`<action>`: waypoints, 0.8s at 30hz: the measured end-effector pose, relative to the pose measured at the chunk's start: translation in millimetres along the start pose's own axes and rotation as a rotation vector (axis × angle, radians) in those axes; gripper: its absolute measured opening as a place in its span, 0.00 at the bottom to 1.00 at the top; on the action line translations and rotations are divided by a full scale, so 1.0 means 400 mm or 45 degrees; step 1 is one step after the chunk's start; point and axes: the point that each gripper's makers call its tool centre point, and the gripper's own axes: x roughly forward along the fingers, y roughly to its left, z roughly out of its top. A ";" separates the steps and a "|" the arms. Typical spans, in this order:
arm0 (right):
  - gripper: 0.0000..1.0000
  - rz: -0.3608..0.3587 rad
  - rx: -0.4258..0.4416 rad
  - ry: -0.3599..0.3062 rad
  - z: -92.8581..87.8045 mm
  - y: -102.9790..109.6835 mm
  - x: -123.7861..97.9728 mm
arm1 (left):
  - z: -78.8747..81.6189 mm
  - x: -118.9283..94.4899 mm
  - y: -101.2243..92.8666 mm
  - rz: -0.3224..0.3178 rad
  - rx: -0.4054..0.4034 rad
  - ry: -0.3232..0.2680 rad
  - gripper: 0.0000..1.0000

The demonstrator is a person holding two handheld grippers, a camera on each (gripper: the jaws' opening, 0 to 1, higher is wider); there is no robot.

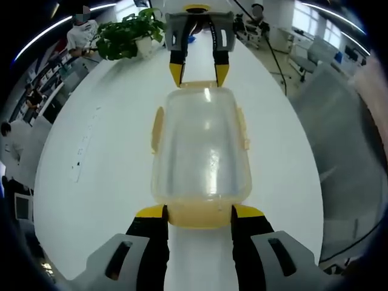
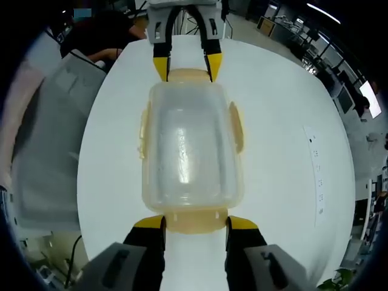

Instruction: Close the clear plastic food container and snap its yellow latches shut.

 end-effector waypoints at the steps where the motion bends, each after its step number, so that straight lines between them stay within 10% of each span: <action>1: 0.36 -0.002 0.003 -0.002 0.000 0.000 0.003 | -0.002 0.001 0.000 0.000 0.001 0.002 0.38; 24: 0.37 -0.027 0.151 -0.031 -0.029 0.003 -0.013 | -0.052 -0.029 0.013 0.057 -0.206 0.001 0.41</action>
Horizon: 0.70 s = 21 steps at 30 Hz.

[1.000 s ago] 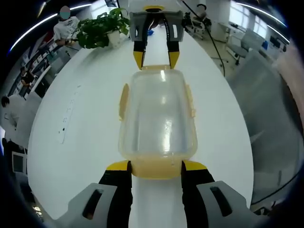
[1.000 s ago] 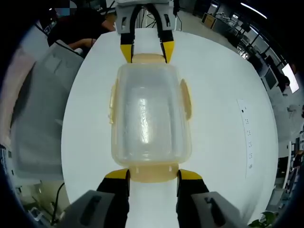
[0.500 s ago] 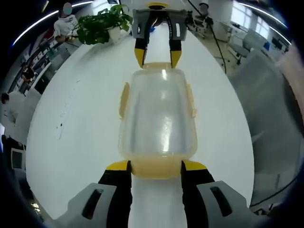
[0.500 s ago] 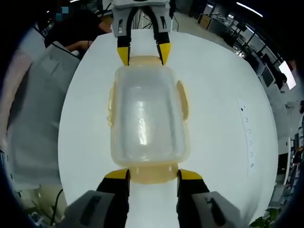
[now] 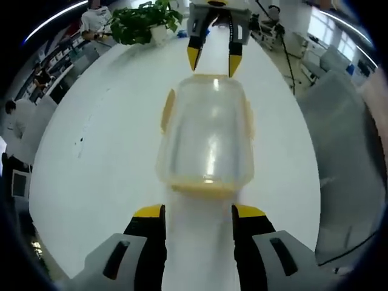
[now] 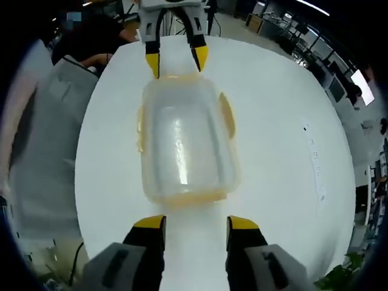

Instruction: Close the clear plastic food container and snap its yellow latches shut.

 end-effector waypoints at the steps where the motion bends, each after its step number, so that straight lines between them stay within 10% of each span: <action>1: 0.37 0.023 0.063 -0.026 0.001 0.007 -0.004 | 0.009 -0.004 0.003 0.006 -0.045 -0.035 0.41; 21: 0.31 0.073 0.738 -0.358 0.071 -0.010 -0.019 | 0.052 0.002 0.024 0.106 -0.516 -0.209 0.41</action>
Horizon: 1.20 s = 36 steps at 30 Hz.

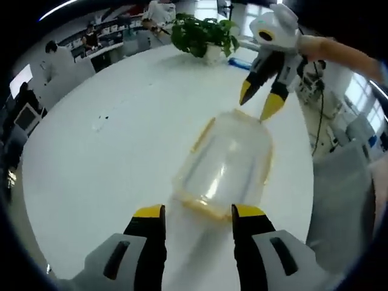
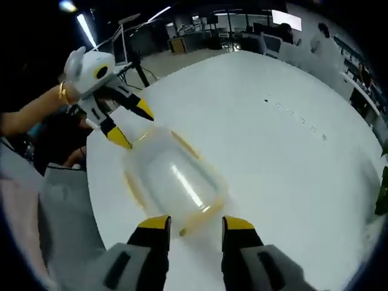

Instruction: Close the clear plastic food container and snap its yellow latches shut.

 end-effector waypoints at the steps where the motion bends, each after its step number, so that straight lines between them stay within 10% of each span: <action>1: 0.31 -0.008 0.016 0.004 -0.003 -0.001 0.003 | 0.004 0.002 -0.001 -0.006 -0.025 -0.018 0.41; 36: 0.27 0.014 0.325 0.036 -0.009 0.018 0.053 | -0.017 0.040 -0.031 -0.100 -0.534 -0.061 0.30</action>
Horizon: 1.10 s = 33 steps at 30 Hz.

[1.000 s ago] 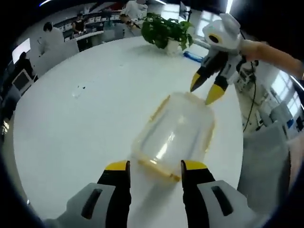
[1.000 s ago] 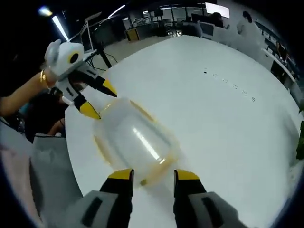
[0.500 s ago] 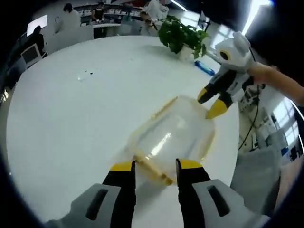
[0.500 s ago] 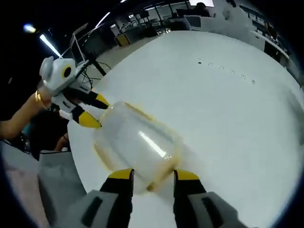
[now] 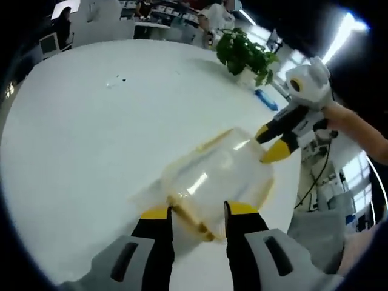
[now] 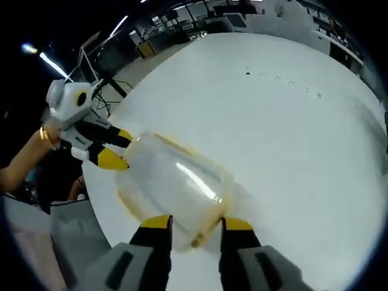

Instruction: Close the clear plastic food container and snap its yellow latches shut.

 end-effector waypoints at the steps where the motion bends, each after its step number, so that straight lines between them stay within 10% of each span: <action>1: 0.26 0.004 0.014 -0.011 0.000 0.000 0.000 | 0.000 0.001 0.000 0.003 -0.025 0.007 0.28; 2: 0.26 0.007 0.090 -0.025 -0.012 0.004 0.008 | 0.026 0.015 -0.046 -0.129 -0.107 -0.050 0.29; 4: 0.26 -0.007 0.024 -0.033 -0.011 0.007 0.013 | 0.013 0.006 -0.010 -0.025 -0.119 0.008 0.31; 26: 0.28 0.115 0.081 -0.102 -0.001 -0.001 0.009 | 0.000 0.011 -0.006 -0.074 -0.087 -0.034 0.34; 33: 0.32 0.080 0.133 -0.093 -0.003 0.020 0.015 | 0.013 0.008 -0.012 0.056 0.039 -0.092 0.39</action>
